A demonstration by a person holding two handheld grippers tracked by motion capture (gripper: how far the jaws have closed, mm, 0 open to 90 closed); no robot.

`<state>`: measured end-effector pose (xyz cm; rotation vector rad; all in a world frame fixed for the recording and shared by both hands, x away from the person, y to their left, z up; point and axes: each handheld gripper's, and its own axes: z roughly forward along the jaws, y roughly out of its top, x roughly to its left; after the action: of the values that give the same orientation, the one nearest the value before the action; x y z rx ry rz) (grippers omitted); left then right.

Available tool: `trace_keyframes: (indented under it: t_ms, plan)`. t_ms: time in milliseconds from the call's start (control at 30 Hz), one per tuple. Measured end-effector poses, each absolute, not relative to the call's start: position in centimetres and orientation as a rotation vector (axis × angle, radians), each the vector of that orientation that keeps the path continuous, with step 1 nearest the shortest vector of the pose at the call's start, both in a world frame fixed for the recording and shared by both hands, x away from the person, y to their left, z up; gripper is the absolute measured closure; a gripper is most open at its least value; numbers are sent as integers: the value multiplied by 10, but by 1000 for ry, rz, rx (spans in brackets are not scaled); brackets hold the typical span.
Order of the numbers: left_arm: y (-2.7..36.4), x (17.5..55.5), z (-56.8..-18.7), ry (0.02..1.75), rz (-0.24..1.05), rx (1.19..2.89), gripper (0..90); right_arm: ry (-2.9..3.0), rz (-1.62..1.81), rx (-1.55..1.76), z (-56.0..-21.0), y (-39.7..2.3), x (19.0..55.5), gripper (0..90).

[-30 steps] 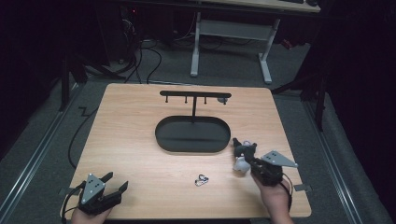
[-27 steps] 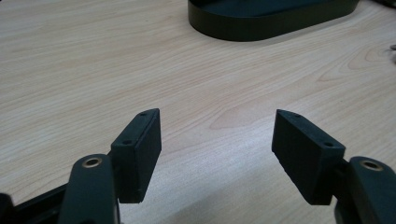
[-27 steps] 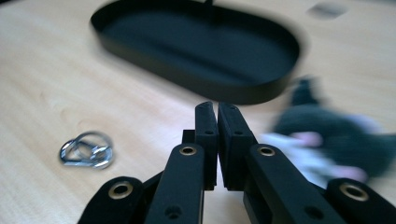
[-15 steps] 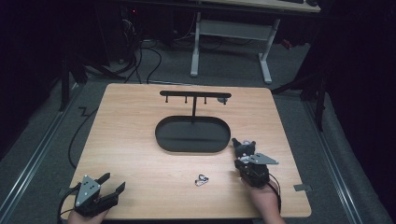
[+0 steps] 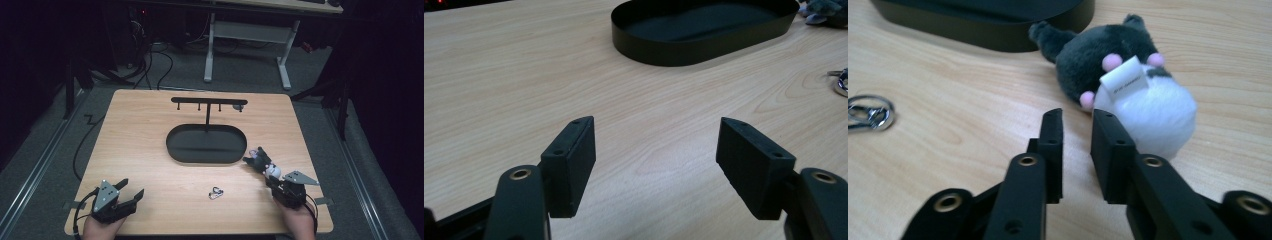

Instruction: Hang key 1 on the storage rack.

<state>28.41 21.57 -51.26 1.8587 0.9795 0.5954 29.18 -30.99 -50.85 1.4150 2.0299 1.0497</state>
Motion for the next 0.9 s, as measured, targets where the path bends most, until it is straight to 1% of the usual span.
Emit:
trace_keyframes:
  t_ms: [100, 333, 467, 533, 600, 633, 767, 900]
  plan:
    - [210, 290, -513, 970, 588, 1859, 328, 2046, 1059, 1400, -510, -313, 287, 701]
    - [196, 301, -511, 925, 559, 1853, 325, 2031, 1063, 1430, -511, -322, 274, 653]
    - [192, 303, -512, 906, 549, 1860, 327, 2020, 1058, 1449, -513, -322, 270, 577]
    - [192, 305, -512, 899, 534, 1865, 329, 2021, 1055, 1459, -515, -320, 270, 530]
    - [192, 306, -513, 896, 525, 1871, 329, 2021, 1043, 1459, -516, -318, 270, 517]
    - [191, 307, -514, 887, 516, 1882, 328, 2033, 1029, 1468, -515, -316, 272, 494]
    - [192, 306, -515, 875, 530, 1885, 321, 2084, 961, 1457, -512, -311, 278, 447]
    - [195, 304, -514, 875, 526, 1869, 312, 2125, 905, 1427, -507, -303, 281, 433]
